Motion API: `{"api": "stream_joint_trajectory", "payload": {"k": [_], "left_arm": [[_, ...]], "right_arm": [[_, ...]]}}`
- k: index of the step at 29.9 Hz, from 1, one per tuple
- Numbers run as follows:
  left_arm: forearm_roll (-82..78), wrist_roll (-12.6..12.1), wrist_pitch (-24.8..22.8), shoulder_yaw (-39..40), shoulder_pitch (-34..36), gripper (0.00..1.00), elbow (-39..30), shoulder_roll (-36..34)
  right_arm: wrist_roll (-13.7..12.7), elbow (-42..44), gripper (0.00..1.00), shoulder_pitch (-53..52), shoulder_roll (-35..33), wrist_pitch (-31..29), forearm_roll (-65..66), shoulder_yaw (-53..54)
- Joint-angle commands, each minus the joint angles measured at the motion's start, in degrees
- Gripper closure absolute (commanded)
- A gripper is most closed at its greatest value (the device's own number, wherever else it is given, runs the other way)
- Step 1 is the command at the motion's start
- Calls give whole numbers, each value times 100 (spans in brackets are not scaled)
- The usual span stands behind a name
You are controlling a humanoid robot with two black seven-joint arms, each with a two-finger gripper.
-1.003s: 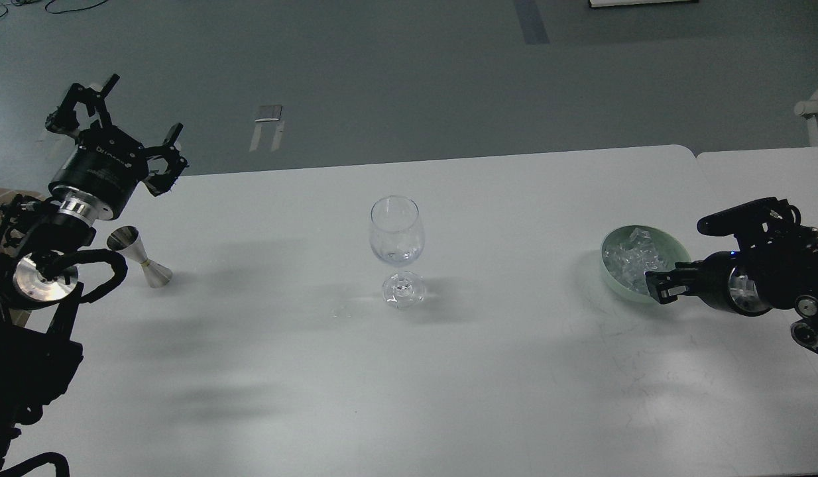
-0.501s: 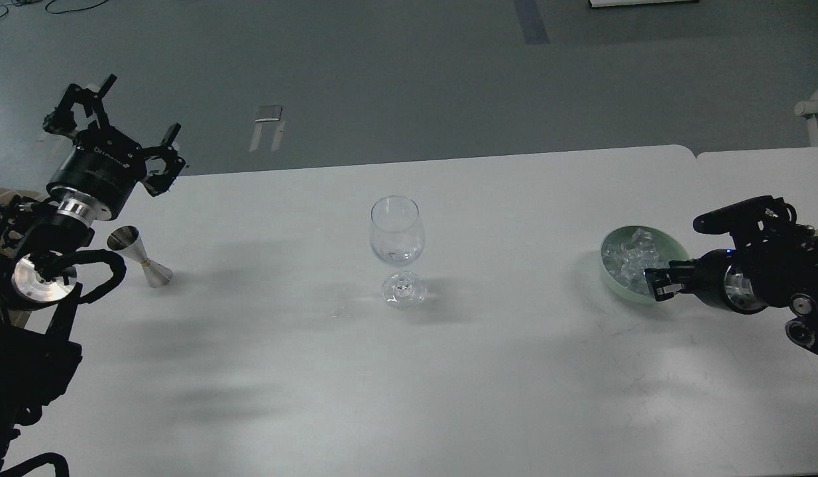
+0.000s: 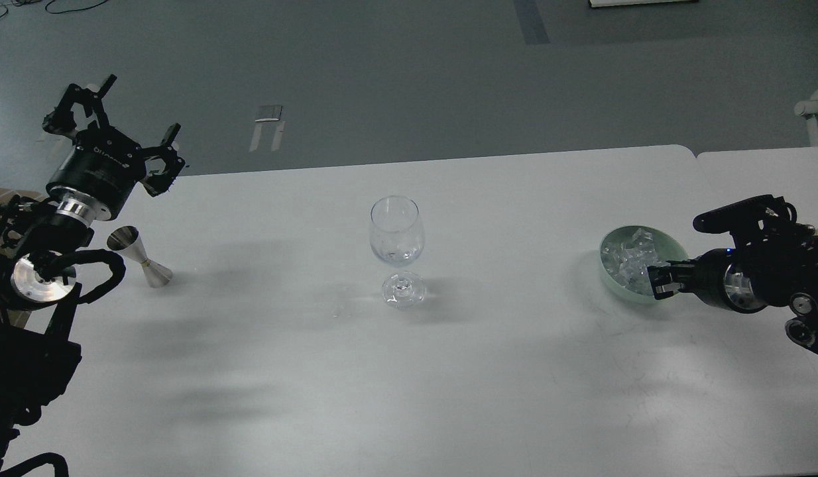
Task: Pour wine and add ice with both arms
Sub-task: 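Lift the ice with the right gripper and carry it over the glass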
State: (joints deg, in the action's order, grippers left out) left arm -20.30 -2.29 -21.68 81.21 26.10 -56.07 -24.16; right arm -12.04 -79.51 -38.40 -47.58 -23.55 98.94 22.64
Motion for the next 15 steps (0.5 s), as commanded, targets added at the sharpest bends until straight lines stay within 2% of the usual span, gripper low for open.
{"api": "stream_joint_trajectory", "payload": {"k": [1, 9, 15], "left_arm": [[0, 1, 6, -9, 9, 2, 0, -1], [-9, -8, 41, -61, 17, 2, 0, 8], [-9, -34, 50, -70, 44, 2, -9, -9]], "right_arm": [[17, -108, 81, -19, -76, 9, -24, 240], [17, -706, 78, -1, -190, 18, -112, 1136], [17, -776, 81, -28, 362, 18, -112, 1892]]}}
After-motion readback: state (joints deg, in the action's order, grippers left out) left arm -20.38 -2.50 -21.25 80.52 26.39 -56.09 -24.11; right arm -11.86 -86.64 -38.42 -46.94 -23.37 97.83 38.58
